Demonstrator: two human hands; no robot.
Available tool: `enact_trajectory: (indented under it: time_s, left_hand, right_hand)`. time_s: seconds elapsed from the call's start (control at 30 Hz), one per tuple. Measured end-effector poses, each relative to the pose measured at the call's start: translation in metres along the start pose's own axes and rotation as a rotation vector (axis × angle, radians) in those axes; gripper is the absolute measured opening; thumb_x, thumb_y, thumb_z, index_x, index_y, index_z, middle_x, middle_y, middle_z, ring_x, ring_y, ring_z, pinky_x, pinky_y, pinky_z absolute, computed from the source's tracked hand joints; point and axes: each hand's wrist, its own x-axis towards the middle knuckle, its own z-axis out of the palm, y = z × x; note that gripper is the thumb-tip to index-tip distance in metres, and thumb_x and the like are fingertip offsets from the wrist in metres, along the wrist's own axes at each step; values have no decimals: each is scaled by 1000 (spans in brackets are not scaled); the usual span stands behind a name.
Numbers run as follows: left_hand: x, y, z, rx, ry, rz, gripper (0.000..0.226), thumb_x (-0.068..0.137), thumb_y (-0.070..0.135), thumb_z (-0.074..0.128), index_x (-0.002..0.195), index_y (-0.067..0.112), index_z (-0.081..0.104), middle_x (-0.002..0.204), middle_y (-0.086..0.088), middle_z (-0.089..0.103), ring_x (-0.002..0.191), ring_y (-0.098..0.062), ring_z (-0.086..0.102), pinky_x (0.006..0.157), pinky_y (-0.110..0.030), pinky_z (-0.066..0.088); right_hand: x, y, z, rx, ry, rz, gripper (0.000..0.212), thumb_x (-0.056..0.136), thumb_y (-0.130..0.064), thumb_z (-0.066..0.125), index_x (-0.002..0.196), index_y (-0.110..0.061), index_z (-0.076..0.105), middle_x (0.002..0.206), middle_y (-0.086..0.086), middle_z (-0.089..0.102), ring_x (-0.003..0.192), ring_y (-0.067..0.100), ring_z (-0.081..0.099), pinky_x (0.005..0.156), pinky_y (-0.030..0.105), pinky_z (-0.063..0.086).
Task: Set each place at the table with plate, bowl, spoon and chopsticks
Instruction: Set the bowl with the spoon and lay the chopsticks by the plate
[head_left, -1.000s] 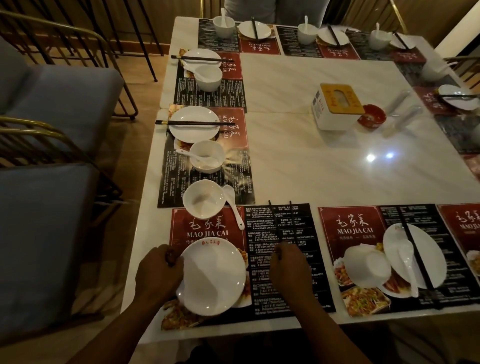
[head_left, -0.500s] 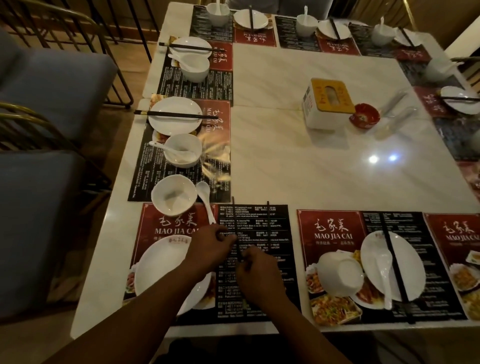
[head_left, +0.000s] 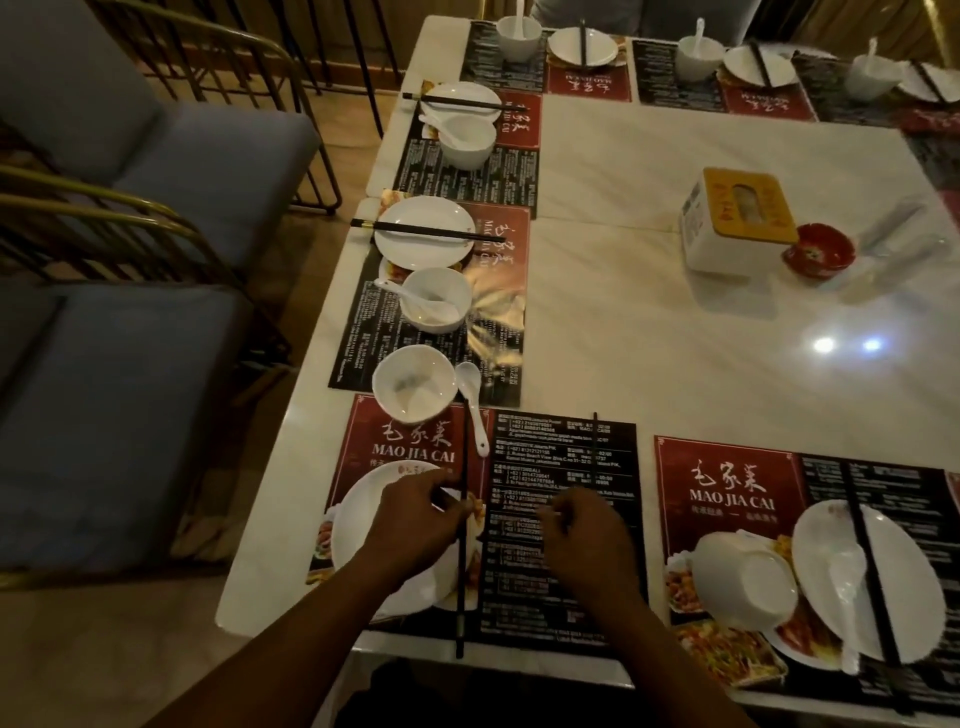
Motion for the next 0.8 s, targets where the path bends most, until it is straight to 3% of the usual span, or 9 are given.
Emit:
enact_trajectory:
  time_s: [0.13, 0.3, 0.43, 0.57, 0.7, 0.8]
  left_hand:
    - [-2, -28, -34, 76, -34, -85, 28, 86, 24, 76, 113, 23, 72, 79, 3, 75, 64, -9, 73, 76, -38, 62]
    - [4, -42, -56, 110, -97, -135, 28, 85, 19, 77, 112, 13, 73, 84, -2, 75, 67, -12, 74, 68, -31, 63]
    - [9, -46, -62, 150, -216, -103, 21, 85, 17, 77, 106, 12, 75, 86, -2, 76, 69, -12, 75, 70, -34, 63]
    - [7, -58, -66, 165, -280, -104, 15, 84, 19, 77, 99, 14, 77, 87, -1, 75, 70, -11, 75, 74, -36, 63]
    - [10, -67, -72, 154, -287, -111, 8, 86, 19, 76, 93, 15, 77, 81, -1, 76, 68, -12, 75, 70, -35, 63]
    - [18, -68, -76, 173, -247, -65, 9, 84, 21, 77, 92, 17, 79, 78, 3, 76, 67, -5, 73, 70, -26, 61]
  right_hand:
    - [12, 32, -12, -138, 112, 166, 25, 91, -32, 64, 110, -20, 53, 105, -2, 49, 89, 14, 51, 75, 31, 48]
    - [10, 35, -2, -123, 106, 221, 10, 90, -19, 61, 98, -17, 57, 94, 3, 65, 79, 19, 59, 70, 34, 51]
    - [2, 22, -2, -98, 88, 297, 8, 91, -16, 60, 85, -19, 55, 84, 0, 62, 73, 15, 54, 66, 30, 42]
    - [-18, -3, 11, 55, 51, 360, 8, 89, -16, 65, 92, -20, 58, 90, -1, 63, 78, 11, 57, 70, 28, 44]
    - [-43, -40, 45, 117, -16, 305, 13, 88, -19, 69, 98, -23, 61, 87, -9, 64, 77, 4, 62, 65, 21, 50]
    - [-54, -66, 75, 97, -41, 256, 14, 86, -25, 71, 95, -26, 61, 86, -10, 65, 77, 6, 64, 66, 22, 53]
